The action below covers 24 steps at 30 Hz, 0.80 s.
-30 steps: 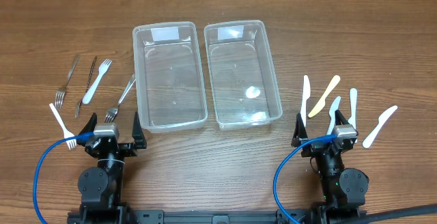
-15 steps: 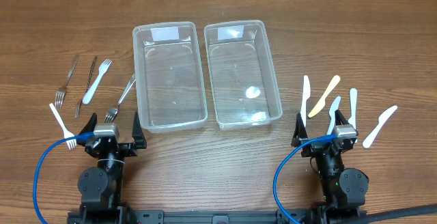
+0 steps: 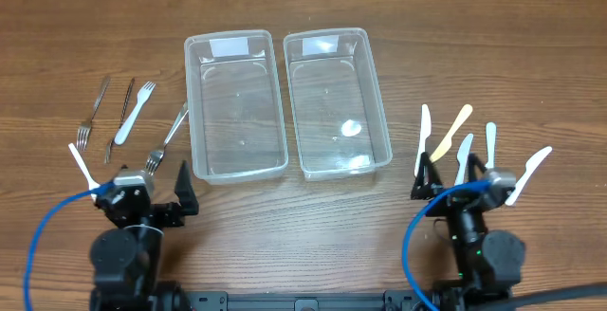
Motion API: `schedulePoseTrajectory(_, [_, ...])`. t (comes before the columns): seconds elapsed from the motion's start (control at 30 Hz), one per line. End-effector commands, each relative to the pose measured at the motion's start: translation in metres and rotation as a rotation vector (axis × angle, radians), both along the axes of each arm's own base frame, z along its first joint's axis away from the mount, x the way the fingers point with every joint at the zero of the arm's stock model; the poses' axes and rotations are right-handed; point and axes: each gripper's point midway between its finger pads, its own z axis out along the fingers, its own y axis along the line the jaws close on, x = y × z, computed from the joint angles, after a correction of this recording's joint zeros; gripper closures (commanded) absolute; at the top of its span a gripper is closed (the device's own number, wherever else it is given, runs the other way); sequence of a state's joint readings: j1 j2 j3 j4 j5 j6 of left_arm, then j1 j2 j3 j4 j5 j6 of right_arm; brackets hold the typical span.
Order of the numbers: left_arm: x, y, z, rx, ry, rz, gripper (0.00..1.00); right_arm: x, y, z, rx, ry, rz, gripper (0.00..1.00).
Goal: Pack container
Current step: 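Move the right gripper over the cream plastic knife on the right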
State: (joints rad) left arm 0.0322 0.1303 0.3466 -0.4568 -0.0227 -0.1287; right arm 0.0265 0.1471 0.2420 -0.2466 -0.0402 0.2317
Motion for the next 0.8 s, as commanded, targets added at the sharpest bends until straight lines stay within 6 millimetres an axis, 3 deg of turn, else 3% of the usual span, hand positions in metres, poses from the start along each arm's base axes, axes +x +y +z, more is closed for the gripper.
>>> schedulePoseTrajectory(0.0, [0.006,0.004,0.045,-0.016,0.072,0.027,0.0,0.013,-0.01,0.051,-0.054,0.053,-0.051,0.0])
schedulePoseTrajectory(0.07, [0.017,0.004,0.057,-0.033,0.171,0.031,0.0,0.029,-0.016,0.061,-0.091,0.184,-0.07,0.0])
schedulePoseTrajectory(0.17, [0.035,0.0,0.062,-0.052,0.373,0.012,0.0,0.056,-0.025,0.059,-0.08,0.463,-0.071,0.0])
schedulePoseTrajectory(0.27, [0.045,-0.002,0.063,-0.059,0.509,0.007,0.0,0.076,-0.007,0.062,-0.009,0.652,0.06,0.0])
schedulePoseTrajectory(0.3, [0.049,-0.004,0.064,-0.067,0.536,-0.005,0.0,0.082,-0.01,0.06,-0.022,0.705,0.059,0.0])
schedulePoseTrajectory(0.43, [0.058,-0.006,0.056,-0.077,0.602,-0.017,0.0,0.131,-0.046,0.051,0.082,0.852,-0.131,0.0])
schedulePoseTrajectory(0.57, [0.055,-0.005,0.052,-0.074,0.623,-0.01,0.0,0.157,-0.084,0.017,0.206,1.028,-0.261,0.0])
schedulePoseTrajectory(0.63, [0.056,-0.005,0.052,-0.072,0.619,-0.008,0.0,0.163,-0.099,-0.014,0.234,1.113,-0.293,0.0])
schedulePoseTrajectory(0.77, [0.058,-0.005,0.054,-0.072,0.607,-0.008,0.0,0.159,-0.111,-0.079,0.243,1.309,-0.331,0.0])
